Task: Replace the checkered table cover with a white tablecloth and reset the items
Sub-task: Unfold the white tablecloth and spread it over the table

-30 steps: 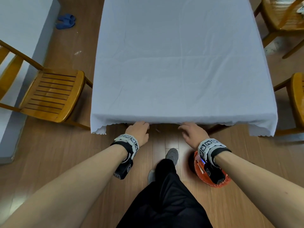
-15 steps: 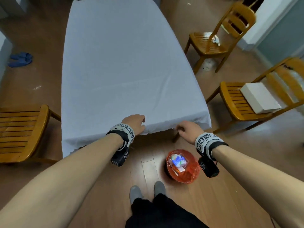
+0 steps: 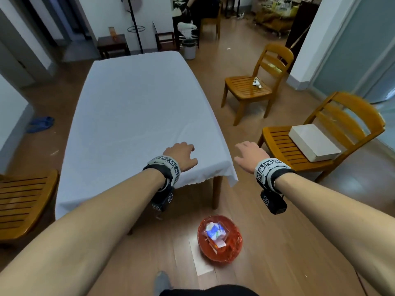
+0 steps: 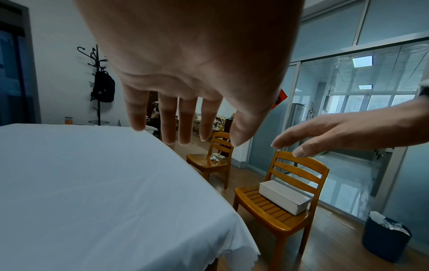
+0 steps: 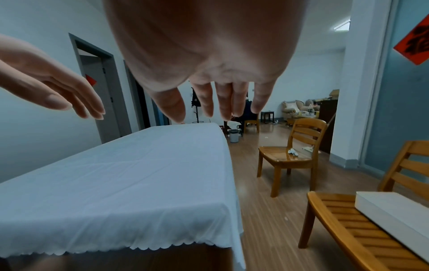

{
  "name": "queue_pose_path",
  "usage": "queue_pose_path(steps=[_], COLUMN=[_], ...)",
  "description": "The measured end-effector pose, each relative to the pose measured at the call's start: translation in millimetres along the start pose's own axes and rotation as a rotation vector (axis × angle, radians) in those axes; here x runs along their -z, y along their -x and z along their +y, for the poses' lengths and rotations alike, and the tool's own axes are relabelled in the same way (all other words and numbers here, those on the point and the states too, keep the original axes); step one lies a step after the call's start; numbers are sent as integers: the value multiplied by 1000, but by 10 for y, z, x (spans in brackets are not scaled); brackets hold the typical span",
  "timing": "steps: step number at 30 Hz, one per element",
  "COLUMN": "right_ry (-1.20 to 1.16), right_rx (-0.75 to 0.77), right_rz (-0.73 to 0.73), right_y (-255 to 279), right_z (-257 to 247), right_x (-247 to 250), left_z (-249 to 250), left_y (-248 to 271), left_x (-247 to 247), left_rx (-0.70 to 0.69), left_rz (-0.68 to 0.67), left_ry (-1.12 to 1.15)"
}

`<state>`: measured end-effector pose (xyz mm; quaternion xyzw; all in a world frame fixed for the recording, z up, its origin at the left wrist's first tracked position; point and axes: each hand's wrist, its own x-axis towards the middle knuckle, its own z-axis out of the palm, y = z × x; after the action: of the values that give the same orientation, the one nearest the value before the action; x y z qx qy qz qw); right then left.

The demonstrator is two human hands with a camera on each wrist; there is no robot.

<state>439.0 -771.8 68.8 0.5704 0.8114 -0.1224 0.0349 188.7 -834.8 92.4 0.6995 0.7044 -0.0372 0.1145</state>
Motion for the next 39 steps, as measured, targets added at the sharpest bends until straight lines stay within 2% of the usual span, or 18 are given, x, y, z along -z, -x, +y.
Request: queue_pose_path(steps=[2,5,10,21,30,34,39], right_ry=[35,38,9,-28,47,65,90], right_rx=[-2,-15,-13,75,102,115,128], right_rz=[33,4,-21,-101,-130,-151,-178], right_y=[68,146,220,374,429,366,340], right_z=[213,479,713,422,-350,-960,-2041], right_x=[86,141,141,-79,-273,-422,-705], left_z=[258,540,744,577,-157,-807,-1949], left_y=[13,58,134,511,904,1142,1563], left_x=[27,20,9,-134,-339,-459,-674], left_rx=[28,68,121,218,268,263,275], left_rz=[9,-11,-63,-128,-126,-111,-123], left_ry=[-38,-62,-84,-52,79,99,153])
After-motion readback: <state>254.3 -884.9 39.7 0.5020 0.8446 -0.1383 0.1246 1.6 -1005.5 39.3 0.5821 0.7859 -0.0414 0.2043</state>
